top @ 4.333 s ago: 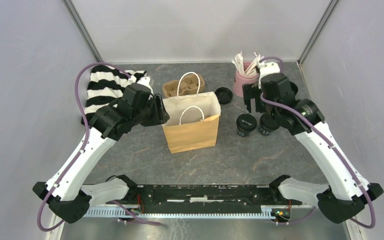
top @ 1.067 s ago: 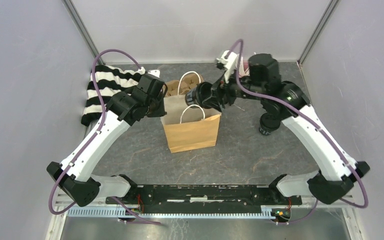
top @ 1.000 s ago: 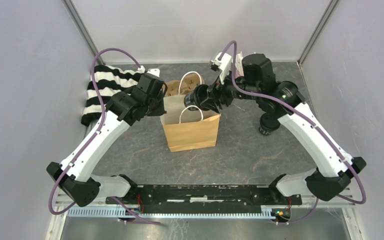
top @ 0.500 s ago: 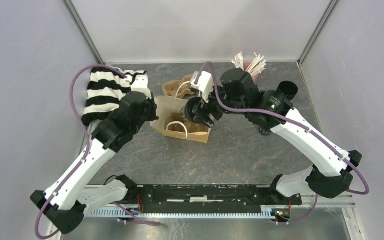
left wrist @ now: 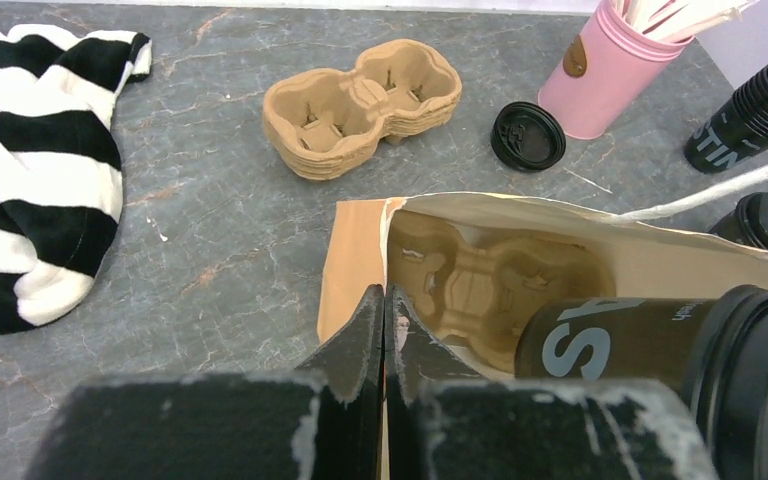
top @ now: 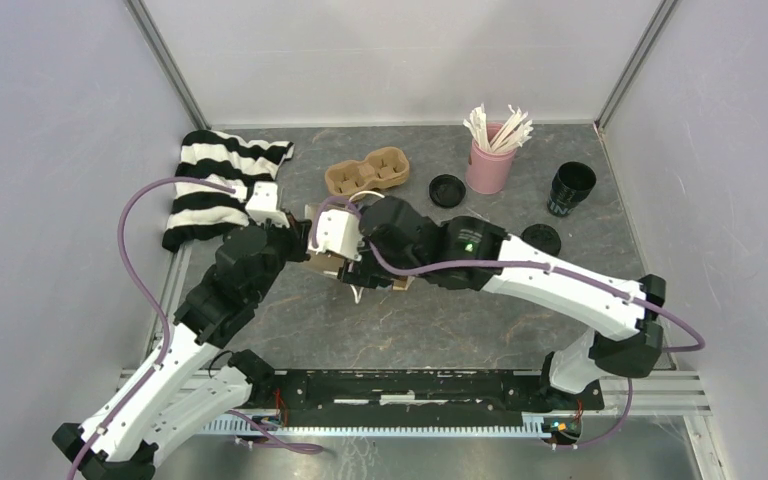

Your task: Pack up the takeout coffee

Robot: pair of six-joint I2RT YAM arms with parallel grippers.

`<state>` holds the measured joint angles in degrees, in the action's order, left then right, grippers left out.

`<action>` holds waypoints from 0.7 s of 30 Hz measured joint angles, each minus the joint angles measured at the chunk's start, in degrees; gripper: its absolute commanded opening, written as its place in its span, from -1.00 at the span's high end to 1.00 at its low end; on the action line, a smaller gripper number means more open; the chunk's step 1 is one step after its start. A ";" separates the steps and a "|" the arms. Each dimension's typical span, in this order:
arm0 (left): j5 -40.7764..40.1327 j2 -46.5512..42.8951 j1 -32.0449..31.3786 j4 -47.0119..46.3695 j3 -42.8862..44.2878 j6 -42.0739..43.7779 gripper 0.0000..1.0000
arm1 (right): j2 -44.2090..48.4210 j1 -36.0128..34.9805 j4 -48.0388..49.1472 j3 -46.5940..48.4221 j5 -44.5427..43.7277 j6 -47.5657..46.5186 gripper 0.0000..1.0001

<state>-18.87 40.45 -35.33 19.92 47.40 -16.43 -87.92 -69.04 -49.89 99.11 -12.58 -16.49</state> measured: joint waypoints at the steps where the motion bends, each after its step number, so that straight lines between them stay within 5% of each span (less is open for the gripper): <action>1: 0.02 -1.01 0.00 -0.74 -1.33 0.00 0.96 | -0.76 -0.66 -0.28 0.09 -1.09 -0.42 0.07; 21: 0.37 -10.84 0.00 -4.22 -9.75 0.00 0.96 | -11.89 -2.86 -5.51 4.11 -13.42 -7.37 0.11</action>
<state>-18.50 29.61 -35.33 15.70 37.65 -16.43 -99.81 -71.90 -55.40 103.22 -26.00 -23.86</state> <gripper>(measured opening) 0.025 0.786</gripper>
